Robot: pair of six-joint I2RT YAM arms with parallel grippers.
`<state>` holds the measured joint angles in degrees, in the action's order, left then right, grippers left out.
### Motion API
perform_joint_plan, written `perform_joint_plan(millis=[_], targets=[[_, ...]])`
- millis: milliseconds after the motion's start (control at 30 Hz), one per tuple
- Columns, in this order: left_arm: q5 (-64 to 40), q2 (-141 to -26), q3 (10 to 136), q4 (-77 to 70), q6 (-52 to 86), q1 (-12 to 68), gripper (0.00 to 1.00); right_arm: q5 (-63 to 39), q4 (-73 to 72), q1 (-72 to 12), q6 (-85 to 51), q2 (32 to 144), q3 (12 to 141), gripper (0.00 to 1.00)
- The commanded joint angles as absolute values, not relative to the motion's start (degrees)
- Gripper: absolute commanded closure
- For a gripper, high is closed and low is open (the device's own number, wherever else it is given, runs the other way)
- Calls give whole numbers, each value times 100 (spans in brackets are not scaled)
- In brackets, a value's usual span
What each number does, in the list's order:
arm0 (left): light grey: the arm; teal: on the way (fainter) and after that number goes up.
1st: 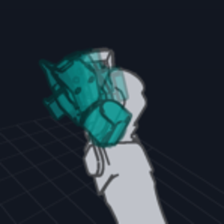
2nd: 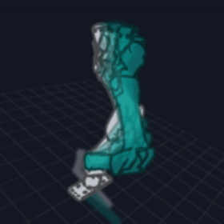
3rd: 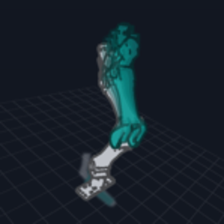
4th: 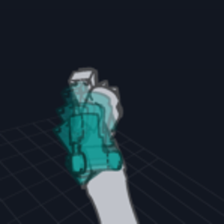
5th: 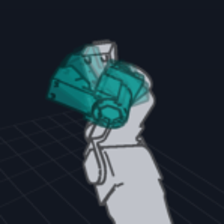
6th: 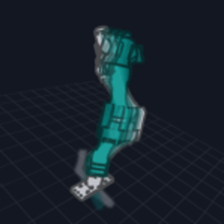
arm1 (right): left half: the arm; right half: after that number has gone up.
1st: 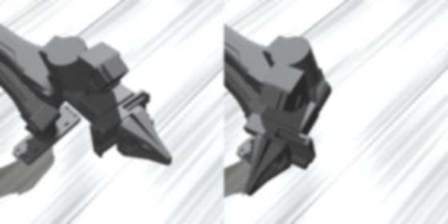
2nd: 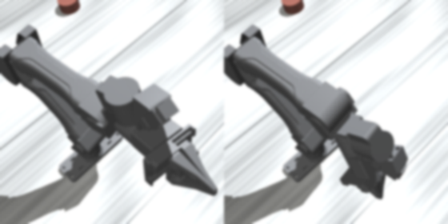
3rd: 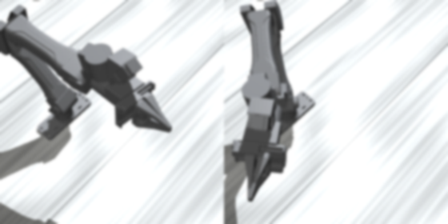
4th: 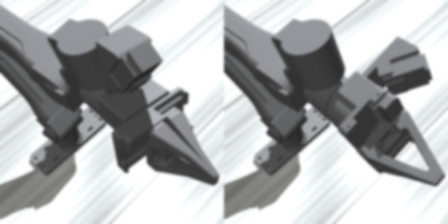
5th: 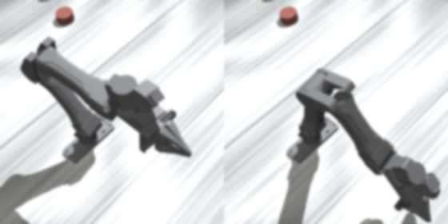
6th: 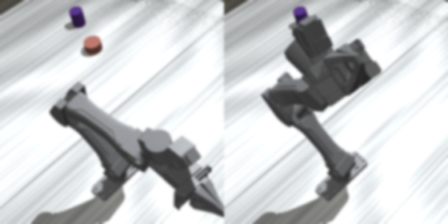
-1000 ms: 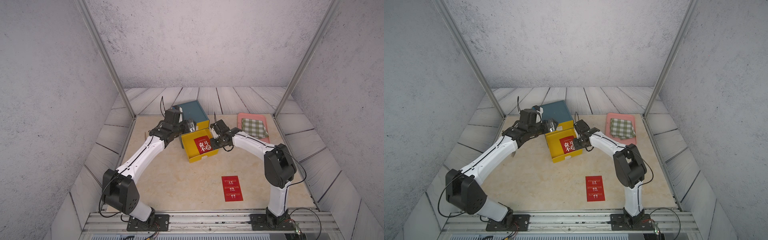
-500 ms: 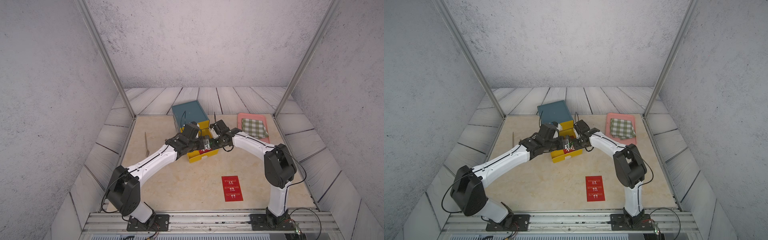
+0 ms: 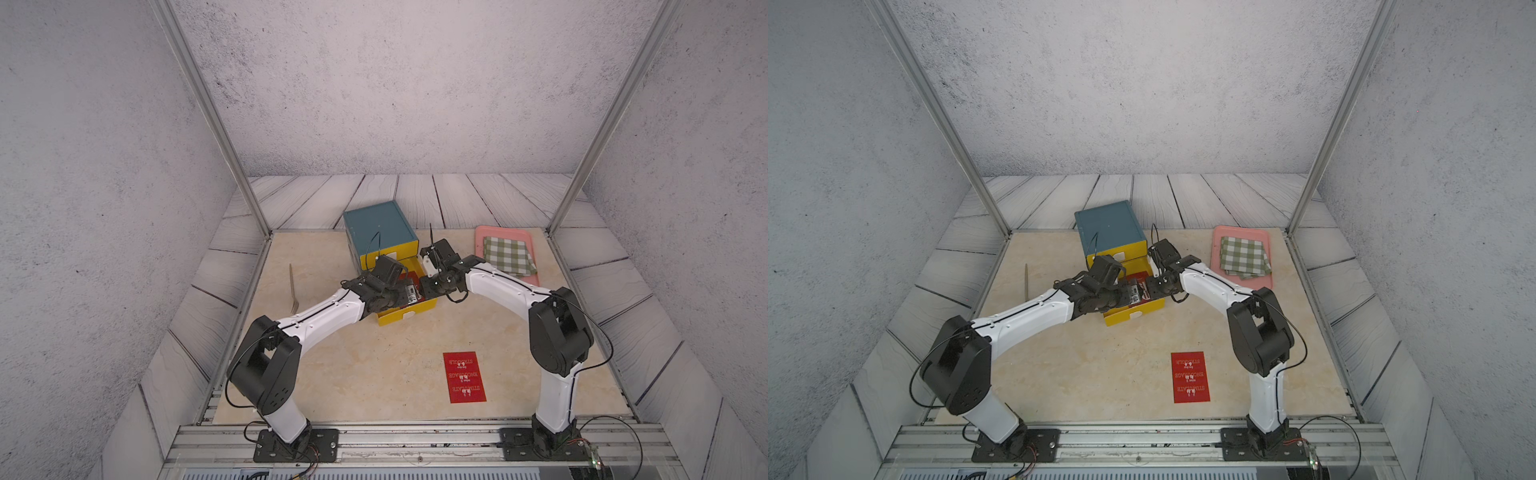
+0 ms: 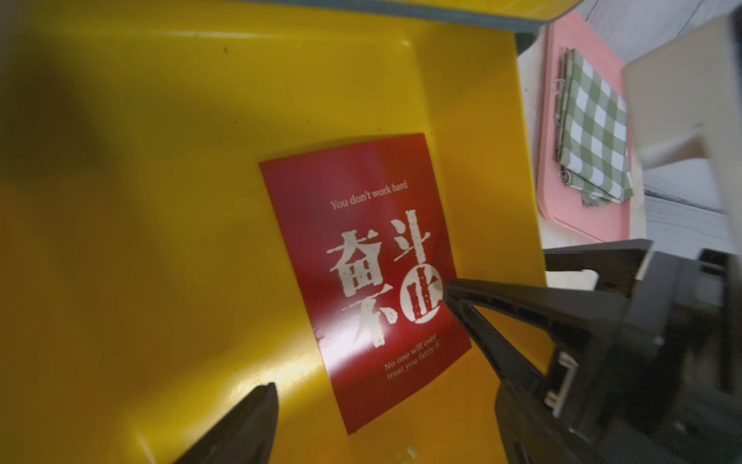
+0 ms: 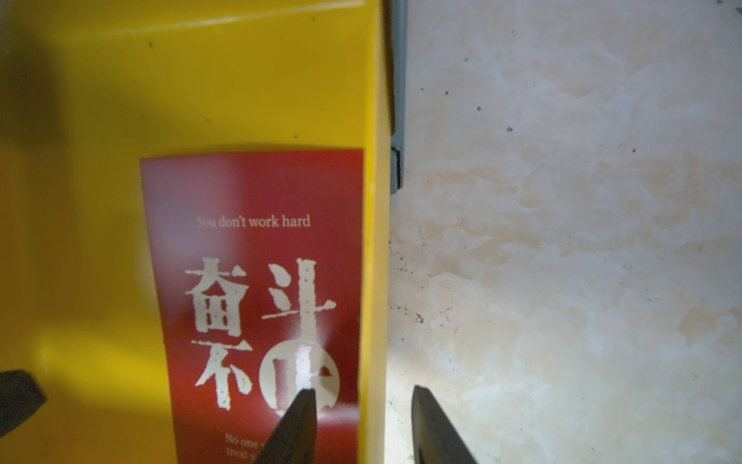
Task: Take the postcards out of the drawer
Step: Pick up the postcard from the drawer.
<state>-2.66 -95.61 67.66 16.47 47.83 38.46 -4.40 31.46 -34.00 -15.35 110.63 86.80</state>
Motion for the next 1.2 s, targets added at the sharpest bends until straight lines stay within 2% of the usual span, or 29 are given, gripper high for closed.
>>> perform_joint_plan(millis=[0, 467, 733, 1167], targets=[[-148, -9767, 6897, 1638, 4934, 3828, 9, -492, 3257, -3384, -1477, 10682, 8625, 58], [-254, -9892, 6940, 1447, 5018, 3700, 9, -733, 3443, -3160, -1376, 10462, 8887, 56], [-359, -9966, 6968, 1318, 5098, 3694, 9, -1127, 3338, -3102, -1287, 10762, 8991, 72], [-275, -10060, 7049, 1419, 5067, 3674, 9, -1294, 3469, -3072, -1152, 11233, 9334, 81]])
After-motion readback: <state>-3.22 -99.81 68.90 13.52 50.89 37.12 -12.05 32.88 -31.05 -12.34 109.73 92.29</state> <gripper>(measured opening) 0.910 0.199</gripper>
